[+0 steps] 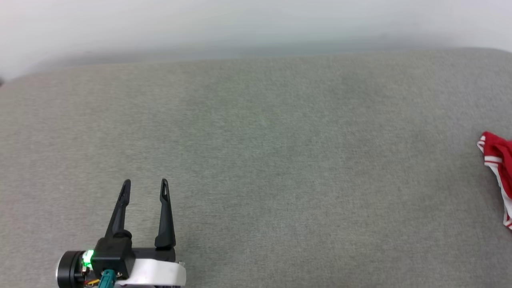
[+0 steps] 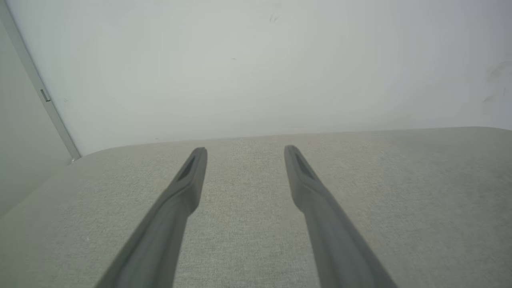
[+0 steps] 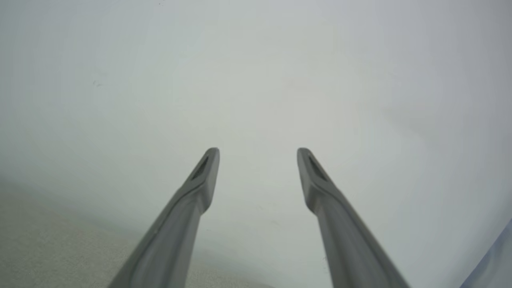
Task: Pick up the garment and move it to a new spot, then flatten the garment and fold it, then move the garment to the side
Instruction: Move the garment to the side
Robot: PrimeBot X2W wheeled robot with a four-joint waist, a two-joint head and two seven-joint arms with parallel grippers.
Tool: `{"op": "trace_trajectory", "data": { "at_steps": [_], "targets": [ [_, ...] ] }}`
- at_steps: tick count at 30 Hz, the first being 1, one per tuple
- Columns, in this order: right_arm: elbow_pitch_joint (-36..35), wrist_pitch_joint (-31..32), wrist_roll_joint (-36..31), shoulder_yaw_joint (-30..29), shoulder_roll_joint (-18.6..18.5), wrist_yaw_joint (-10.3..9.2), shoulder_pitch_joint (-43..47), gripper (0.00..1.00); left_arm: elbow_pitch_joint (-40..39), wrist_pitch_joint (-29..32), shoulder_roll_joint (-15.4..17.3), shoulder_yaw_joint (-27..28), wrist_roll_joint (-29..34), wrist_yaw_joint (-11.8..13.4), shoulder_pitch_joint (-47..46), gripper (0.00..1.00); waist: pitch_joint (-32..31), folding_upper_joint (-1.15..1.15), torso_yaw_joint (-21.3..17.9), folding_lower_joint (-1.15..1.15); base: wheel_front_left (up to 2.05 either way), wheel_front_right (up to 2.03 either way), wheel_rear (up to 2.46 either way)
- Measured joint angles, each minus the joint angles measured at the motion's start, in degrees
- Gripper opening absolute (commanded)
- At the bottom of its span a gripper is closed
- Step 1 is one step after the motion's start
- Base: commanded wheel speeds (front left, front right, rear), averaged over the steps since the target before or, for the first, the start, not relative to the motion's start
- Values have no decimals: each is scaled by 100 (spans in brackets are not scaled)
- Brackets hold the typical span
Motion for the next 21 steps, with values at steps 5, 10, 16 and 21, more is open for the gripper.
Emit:
{"op": "trace_trajectory", "data": {
  "at_steps": [5,10,16,21],
  "targets": [
    [-716,-75,-30,33,816,0,716,100,112,0,-14,-12,2,-1,121,100,-286,0,205,0,0,0,0],
    [-1200,-90,130,85,1434,0,1629,100,214,0,-21,-18,5,-12,232,100,-499,0,361,0,0,0,0],
    [-1271,-89,357,-63,1975,0,2620,100,315,0,-30,-29,11,-40,381,100,-692,0,460,0,0,0,0],
    [-1413,-89,467,-208,2237,0,3303,100,412,0,-34,-33,55,-53,516,100,-858,0,479,0,0,0,0]
  ]
}}
